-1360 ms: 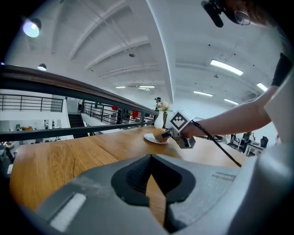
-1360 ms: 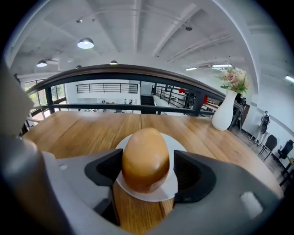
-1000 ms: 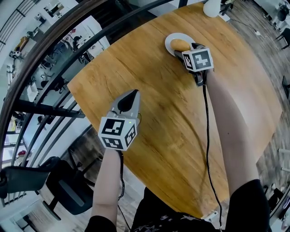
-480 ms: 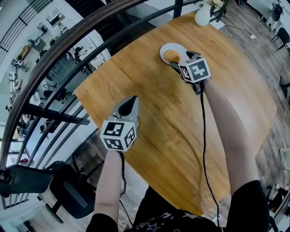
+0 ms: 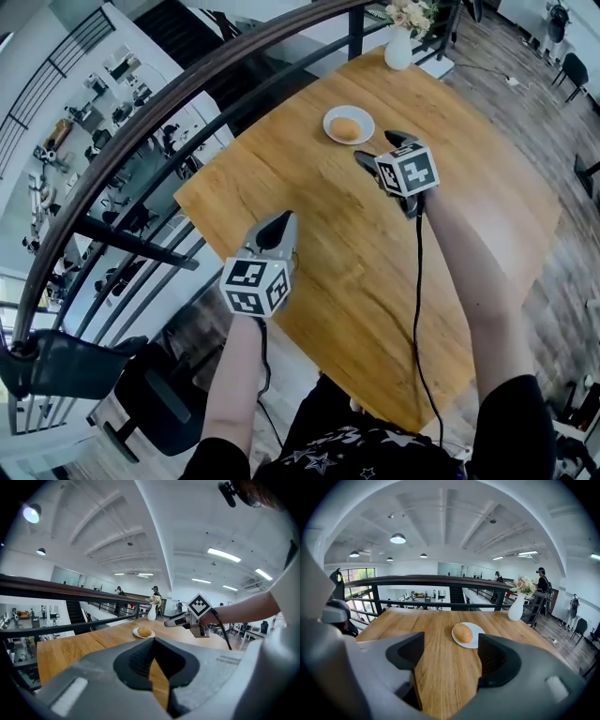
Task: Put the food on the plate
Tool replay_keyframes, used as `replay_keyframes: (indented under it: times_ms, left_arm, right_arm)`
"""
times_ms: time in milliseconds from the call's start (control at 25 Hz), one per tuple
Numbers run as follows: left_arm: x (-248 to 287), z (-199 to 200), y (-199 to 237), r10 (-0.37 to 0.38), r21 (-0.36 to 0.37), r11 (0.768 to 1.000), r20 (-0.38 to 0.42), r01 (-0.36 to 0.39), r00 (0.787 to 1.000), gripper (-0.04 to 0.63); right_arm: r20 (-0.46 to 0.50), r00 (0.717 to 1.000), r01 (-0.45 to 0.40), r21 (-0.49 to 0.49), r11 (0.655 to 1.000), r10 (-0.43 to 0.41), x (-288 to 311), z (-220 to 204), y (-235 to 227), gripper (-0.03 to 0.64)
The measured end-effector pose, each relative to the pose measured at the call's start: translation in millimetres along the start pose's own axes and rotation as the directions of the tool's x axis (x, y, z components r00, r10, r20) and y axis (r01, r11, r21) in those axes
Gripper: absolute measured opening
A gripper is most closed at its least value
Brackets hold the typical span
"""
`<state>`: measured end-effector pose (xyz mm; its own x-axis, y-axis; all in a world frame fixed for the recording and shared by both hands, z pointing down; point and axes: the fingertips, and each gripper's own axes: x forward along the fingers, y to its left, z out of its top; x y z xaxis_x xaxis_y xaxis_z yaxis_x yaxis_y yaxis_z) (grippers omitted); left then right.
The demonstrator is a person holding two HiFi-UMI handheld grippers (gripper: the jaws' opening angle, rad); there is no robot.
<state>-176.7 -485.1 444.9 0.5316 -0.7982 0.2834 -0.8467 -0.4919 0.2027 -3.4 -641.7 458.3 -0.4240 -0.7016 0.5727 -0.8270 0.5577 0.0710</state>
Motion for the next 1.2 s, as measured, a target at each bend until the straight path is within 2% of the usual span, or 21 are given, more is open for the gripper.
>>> replay_keyframes:
  times_ms: [400, 600, 800, 1000, 1200]
  left_arm:
    - [-70.1, -13.1, -82.6, -0.024, 0.023, 0.999, -0.007, 0.024, 1.000, 0.003]
    - [-74.8, -14.6, -102.3, 0.001, 0.024, 1.000, -0.003, -0.001, 1.000, 0.002]
    - [-102.4, -26.2, -125.4, 0.010, 0.014, 1.000, 0.007, -0.010, 1.000, 0.002]
    - [-113.6, -45.2, -152.2, 0.014, 0.024, 1.000, 0.027, -0.015, 1.000, 0.003]
    - [-141.6, -43.9, -182.3, 0.028, 0.023, 0.999, 0.050, -0.029, 0.998, 0.002]
  right_arm:
    - [0.072, 0.997, -0.036, 0.041, 0.998, 0.033, -113.5, -36.3, 42.8, 0.330]
    - [0.121, 0.991, -0.056, 0.061, 0.997, 0.049, -136.6, -40.9, 37.0, 0.307]
    - [0.160, 0.985, -0.068, 0.062, 0.996, 0.057, -175.3, -53.8, 57.1, 0.293]
    - [0.223, 0.972, -0.097, 0.127, 0.987, 0.067, -209.8, -82.6, 61.3, 0.253]
    - [0.268, 0.960, -0.124, 0.152, 0.981, 0.080, -263.1, -94.9, 71.7, 0.221]
